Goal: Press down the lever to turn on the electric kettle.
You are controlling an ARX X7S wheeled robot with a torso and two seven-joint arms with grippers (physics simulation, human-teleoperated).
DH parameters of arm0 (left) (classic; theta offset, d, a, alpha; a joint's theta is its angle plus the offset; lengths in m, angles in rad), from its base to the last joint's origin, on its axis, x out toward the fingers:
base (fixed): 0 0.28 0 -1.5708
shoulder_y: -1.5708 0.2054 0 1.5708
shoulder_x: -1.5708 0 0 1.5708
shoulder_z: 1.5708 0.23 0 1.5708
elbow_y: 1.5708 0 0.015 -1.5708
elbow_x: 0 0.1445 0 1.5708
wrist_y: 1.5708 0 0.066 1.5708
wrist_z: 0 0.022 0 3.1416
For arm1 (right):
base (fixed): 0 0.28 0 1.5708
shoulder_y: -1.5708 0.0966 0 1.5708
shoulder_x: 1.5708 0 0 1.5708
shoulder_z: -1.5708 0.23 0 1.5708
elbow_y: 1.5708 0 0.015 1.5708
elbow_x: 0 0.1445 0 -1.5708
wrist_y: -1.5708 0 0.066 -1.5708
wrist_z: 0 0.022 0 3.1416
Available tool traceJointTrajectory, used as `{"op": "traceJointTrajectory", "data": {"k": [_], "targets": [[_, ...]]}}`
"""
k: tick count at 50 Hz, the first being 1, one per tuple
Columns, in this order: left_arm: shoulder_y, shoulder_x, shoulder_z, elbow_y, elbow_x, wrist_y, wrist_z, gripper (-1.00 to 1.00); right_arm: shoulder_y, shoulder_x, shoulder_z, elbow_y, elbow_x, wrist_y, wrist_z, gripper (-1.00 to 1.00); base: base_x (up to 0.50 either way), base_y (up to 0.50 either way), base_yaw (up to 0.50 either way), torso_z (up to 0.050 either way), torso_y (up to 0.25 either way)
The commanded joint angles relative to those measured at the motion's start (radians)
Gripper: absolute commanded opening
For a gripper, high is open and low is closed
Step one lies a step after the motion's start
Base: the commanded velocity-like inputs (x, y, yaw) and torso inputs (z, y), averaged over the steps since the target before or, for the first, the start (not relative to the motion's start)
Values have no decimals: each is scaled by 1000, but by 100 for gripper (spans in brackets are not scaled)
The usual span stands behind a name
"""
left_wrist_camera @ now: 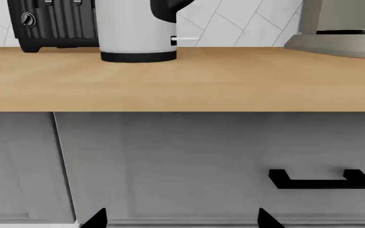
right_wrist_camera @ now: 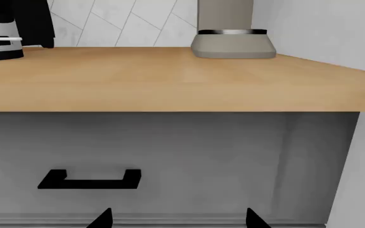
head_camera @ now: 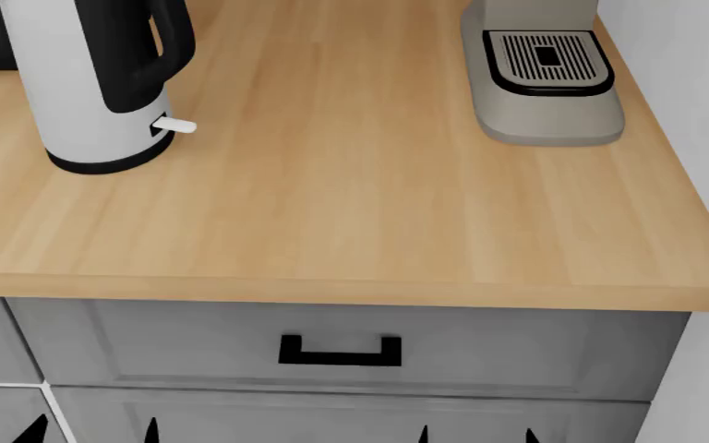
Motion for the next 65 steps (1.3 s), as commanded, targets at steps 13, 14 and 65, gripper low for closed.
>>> {"op": "traceJointTrajectory", "data": {"k": [13, 14, 65], "targets": [[38, -53, 62, 50, -33, 4, -54, 100, 32, 36, -41, -33, 51, 85, 119, 100, 0, 0, 0, 0, 0], [43, -56, 64, 64, -35, -2, -55, 100, 28, 40, -43, -44, 57, 90, 119, 100, 0, 0, 0, 0, 0], [-570, -153, -60, 499, -272, -915, -46, 100, 808, 132, -116, -296, 179, 1038, 114, 100, 0, 0, 0, 0, 0]]}}
